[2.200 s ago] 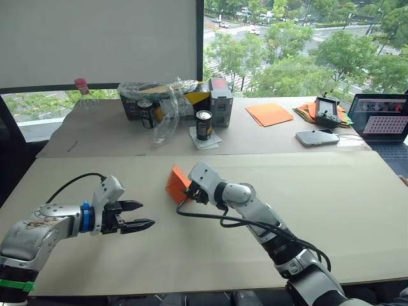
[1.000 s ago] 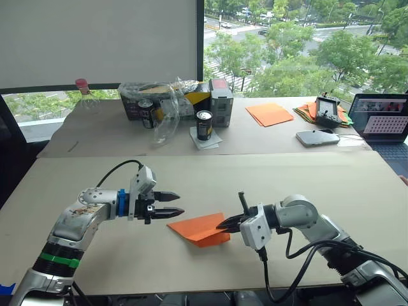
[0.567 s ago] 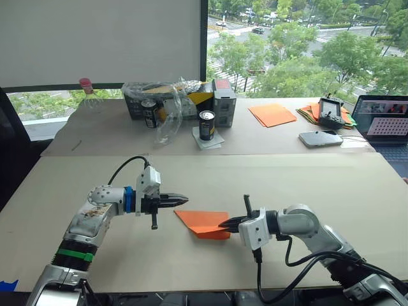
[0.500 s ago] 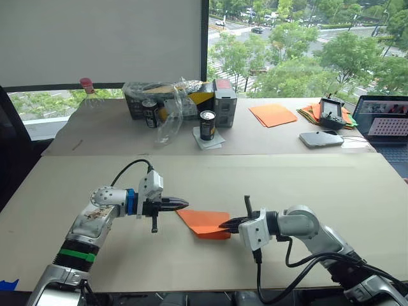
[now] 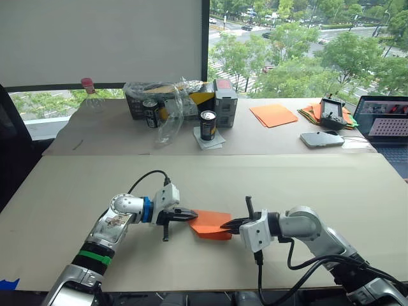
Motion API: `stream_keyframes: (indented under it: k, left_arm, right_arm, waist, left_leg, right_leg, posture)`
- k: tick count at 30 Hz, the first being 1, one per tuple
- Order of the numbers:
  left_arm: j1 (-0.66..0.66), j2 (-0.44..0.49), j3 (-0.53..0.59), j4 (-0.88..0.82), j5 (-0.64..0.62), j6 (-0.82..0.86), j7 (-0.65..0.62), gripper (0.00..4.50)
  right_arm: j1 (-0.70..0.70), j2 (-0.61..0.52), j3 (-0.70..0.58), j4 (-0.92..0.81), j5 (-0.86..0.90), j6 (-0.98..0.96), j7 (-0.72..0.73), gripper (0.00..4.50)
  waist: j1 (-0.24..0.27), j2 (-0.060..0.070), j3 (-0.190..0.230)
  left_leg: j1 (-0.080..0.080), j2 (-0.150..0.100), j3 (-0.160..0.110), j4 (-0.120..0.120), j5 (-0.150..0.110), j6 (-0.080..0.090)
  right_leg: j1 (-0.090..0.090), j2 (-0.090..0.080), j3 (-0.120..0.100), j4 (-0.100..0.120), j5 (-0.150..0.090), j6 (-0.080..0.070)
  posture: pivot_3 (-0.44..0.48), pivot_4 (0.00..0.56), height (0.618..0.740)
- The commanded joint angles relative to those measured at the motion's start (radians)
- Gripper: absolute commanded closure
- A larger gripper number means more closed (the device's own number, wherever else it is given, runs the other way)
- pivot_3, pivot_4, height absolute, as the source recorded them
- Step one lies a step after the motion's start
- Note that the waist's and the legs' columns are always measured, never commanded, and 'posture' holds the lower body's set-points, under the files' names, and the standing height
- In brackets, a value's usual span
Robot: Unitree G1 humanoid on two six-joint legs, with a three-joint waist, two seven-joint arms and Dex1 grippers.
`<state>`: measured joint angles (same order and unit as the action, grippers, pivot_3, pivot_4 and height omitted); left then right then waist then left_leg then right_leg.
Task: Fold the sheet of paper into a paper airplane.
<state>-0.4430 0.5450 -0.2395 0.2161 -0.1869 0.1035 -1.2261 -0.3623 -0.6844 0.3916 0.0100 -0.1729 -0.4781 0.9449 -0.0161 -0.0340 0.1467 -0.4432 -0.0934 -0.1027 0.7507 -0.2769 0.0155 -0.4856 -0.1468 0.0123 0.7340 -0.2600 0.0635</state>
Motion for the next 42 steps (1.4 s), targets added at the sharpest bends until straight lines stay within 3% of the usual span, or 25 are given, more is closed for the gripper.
stream_keyframes:
  k: [1, 9, 10, 12, 16, 31, 38, 42]
  left_arm:
    - [0.016, 0.008, -0.019, -0.004, 0.031, -0.023, 0.0, 4.47]
    - [0.016, -0.001, -0.022, 0.022, 0.042, -0.035, -0.004, 4.47]
    - [0.013, 0.0, -0.02, 0.03, 0.04, -0.038, -0.008, 4.5]
    - [0.003, 0.0, -0.014, 0.053, 0.04, -0.048, -0.014, 4.5]
    - [-0.019, -0.004, -0.014, 0.096, 0.041, -0.077, -0.03, 4.5]
    - [-0.126, -0.048, -0.021, 0.296, 0.072, -0.199, -0.082, 4.5]
    - [-0.101, -0.032, -0.014, 0.291, 0.07, -0.211, -0.096, 4.5]
    - [-0.087, -0.039, -0.017, 0.272, 0.072, -0.21, -0.087, 4.5]
  right_arm:
    - [-0.012, -0.014, -0.031, -0.027, 0.031, -0.006, 0.011, 4.5]
    - [0.019, -0.006, -0.041, -0.063, 0.093, 0.035, 0.037, 4.5]
    - [0.028, -0.01, -0.047, -0.076, 0.107, 0.046, 0.04, 4.02]
    - [0.044, -0.022, -0.059, -0.094, 0.101, 0.045, 0.035, 3.59]
    - [0.095, -0.035, -0.09, -0.143, 0.151, 0.126, 0.034, 2.25]
    - [0.14, -0.008, -0.119, -0.174, 0.163, 0.202, 0.004, 2.25]
    - [0.158, 0.001, -0.147, -0.181, 0.302, 0.341, 0.061, 4.46]
    - [0.142, 0.016, -0.157, -0.189, 0.403, 0.522, 0.089, 4.46]
  waist:
    - [0.001, 0.0, 0.0]
    - [0.002, 0.0, 0.0]
    - [0.002, 0.0, 0.0]
    - [0.002, 0.0, 0.0]
    - [0.002, 0.0, 0.0]
    - [0.003, 0.0, 0.0]
    - [0.003, 0.0, 0.0]
    - [0.003, 0.0, 0.0]
  left_leg:
    - [0.0, 0.0, 0.0, 0.0, 0.0, 0.0]
    - [0.002, 0.0, 0.0, 0.0, 0.0, 0.001]
    - [0.002, 0.0, -0.001, 0.0, 0.0, 0.001]
    - [0.003, 0.0, -0.001, 0.0, -0.001, 0.001]
    - [0.004, 0.0, -0.001, 0.001, -0.001, 0.001]
    - [0.005, 0.0, -0.001, 0.001, -0.001, 0.002]
    - [0.006, 0.0, -0.002, 0.001, -0.001, 0.002]
    - [0.006, 0.001, -0.002, 0.001, -0.001, 0.002]
  right_leg:
    - [0.0, 0.0, 0.0, 0.0, 0.0, 0.0]
    - [0.004, 0.0, -0.001, -0.001, 0.0, 0.0]
    - [0.004, 0.0, -0.001, -0.001, 0.0, 0.0]
    - [0.005, 0.0, -0.001, -0.001, 0.0, 0.001]
    - [0.006, 0.0, -0.001, -0.001, 0.0, 0.001]
    - [0.01, 0.0, -0.003, -0.001, -0.001, 0.001]
    - [0.01, 0.0, -0.003, -0.001, -0.001, 0.001]
    - [0.011, 0.0, -0.003, -0.001, -0.001, 0.001]
  posture:
    - [0.0, 0.15, 0.67]
    - [0.0, 0.15, 0.67]
    - [0.0, 0.15, 0.67]
    - [0.0, 0.15, 0.67]
    - [0.0, 0.15, 0.67]
    - [0.0, 0.15, 0.67]
    - [0.0, 0.15, 0.67]
    - [0.0, 0.15, 0.67]
